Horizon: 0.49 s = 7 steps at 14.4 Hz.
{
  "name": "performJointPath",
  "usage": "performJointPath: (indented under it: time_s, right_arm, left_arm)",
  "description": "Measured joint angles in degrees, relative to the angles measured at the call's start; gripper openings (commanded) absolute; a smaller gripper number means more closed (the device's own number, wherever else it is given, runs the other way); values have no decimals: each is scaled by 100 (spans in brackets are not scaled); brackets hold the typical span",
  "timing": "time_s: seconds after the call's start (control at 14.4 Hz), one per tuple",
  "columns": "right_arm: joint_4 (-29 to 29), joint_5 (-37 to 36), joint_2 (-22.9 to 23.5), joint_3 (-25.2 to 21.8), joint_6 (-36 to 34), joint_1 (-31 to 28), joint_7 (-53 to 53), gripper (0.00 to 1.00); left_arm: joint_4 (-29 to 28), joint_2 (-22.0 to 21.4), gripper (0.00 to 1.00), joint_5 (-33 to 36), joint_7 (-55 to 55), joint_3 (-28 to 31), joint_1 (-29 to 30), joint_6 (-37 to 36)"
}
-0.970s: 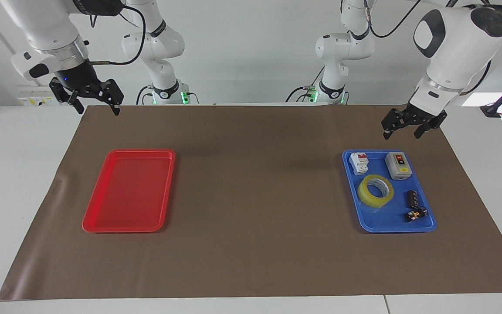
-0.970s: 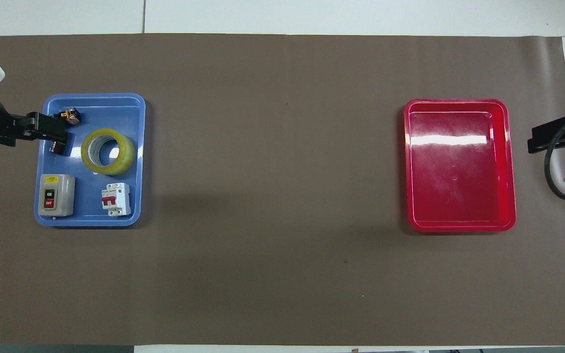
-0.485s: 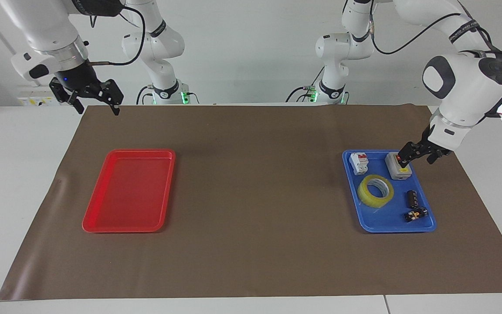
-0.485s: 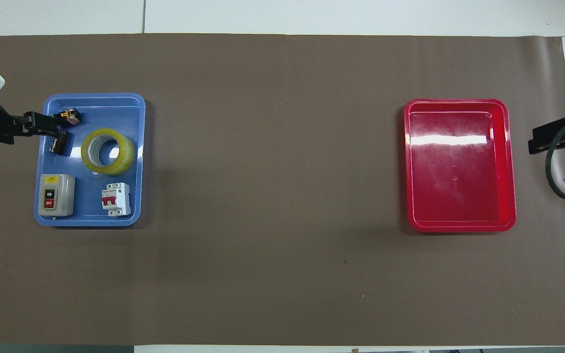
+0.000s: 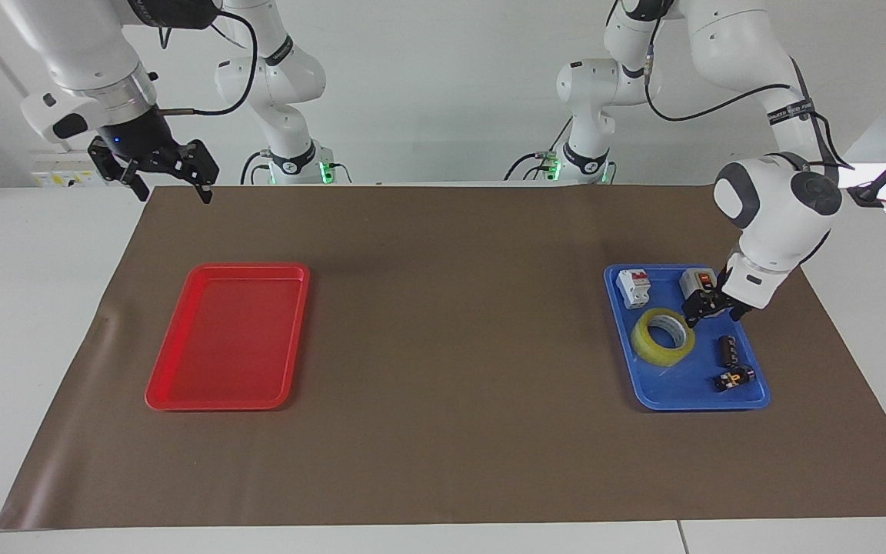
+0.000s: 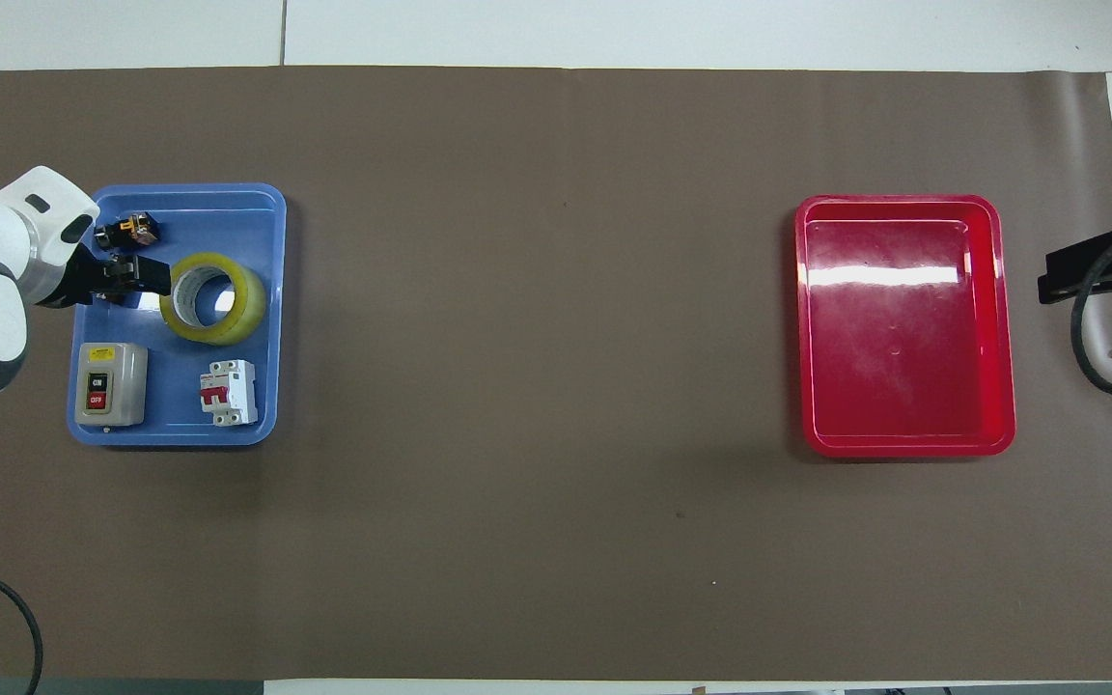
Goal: Place and move tape with both arms
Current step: 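Lower the left gripper and grasp the yellow tape roll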
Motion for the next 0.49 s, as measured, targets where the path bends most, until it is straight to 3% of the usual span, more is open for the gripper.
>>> performJointPath:
  time_s: [0.28,0.49]
  right_arm:
    - [0,0,0,-1,-2,-3,0,100]
    - [0,0,0,0,-25,-3,0,100]
  left_arm:
    - [-9,173,76,0,-283,-4,-92,115]
    - [-116,304,54,0,-482,-5,-127,243]
